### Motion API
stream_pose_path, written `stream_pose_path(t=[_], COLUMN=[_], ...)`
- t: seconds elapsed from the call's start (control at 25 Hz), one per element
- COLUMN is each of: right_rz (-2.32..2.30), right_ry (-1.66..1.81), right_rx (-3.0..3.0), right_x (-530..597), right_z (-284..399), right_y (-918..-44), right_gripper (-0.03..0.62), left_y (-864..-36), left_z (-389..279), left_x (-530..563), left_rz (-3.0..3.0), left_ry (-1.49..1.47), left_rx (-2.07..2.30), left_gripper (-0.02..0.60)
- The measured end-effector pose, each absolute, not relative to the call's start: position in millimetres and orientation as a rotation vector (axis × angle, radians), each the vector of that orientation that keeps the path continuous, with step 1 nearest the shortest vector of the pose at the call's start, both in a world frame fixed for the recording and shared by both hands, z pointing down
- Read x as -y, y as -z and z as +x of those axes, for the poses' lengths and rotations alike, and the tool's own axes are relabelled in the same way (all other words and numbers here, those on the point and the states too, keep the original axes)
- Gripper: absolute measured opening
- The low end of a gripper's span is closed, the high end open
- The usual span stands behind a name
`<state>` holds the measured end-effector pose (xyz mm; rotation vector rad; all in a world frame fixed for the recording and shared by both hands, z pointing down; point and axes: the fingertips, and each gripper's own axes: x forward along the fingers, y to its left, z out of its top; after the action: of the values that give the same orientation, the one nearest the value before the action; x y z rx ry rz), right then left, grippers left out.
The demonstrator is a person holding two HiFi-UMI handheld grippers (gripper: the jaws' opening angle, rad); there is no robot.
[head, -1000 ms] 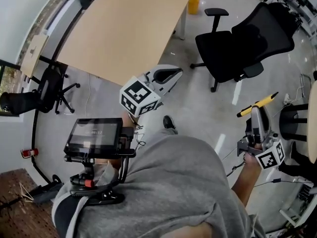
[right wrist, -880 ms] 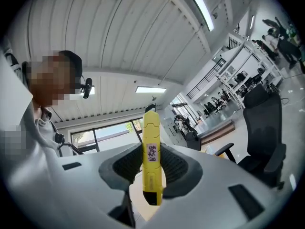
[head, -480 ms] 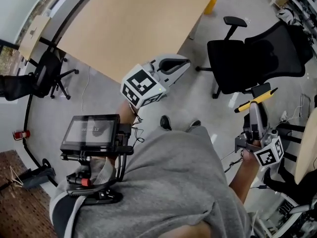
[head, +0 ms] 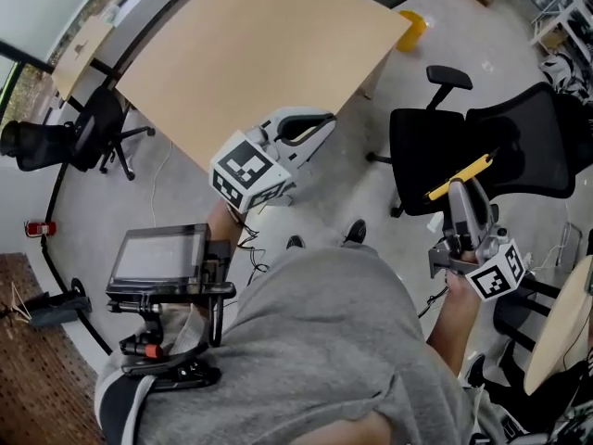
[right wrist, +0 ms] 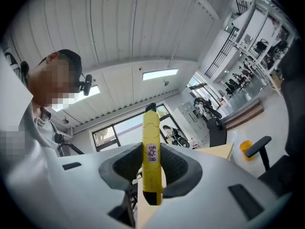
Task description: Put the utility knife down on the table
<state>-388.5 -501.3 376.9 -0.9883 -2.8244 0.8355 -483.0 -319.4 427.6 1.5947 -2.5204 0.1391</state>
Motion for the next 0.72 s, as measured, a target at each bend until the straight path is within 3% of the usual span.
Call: stream_pose_path(t=[0.2, 0.72], right_rz=[-1.103, -1.256], right_ry=[-0.806, -0.803], right_rx=[2.793, 2.645], right_x=[546.1, 561.9], right_z=[-469.5, -568.8], right_y=[-375.1, -387.0], right_gripper=[0.117, 0.117], left_y=[-431.5, -458.9], left_z=[-540.8, -582.5], left_x=[352.4, 317.7], left_rz=[1.474, 1.116], left_ry=[-0.129, -0.057], left_rx=[2.587, 2.661], left_gripper=[0.006, 0.006])
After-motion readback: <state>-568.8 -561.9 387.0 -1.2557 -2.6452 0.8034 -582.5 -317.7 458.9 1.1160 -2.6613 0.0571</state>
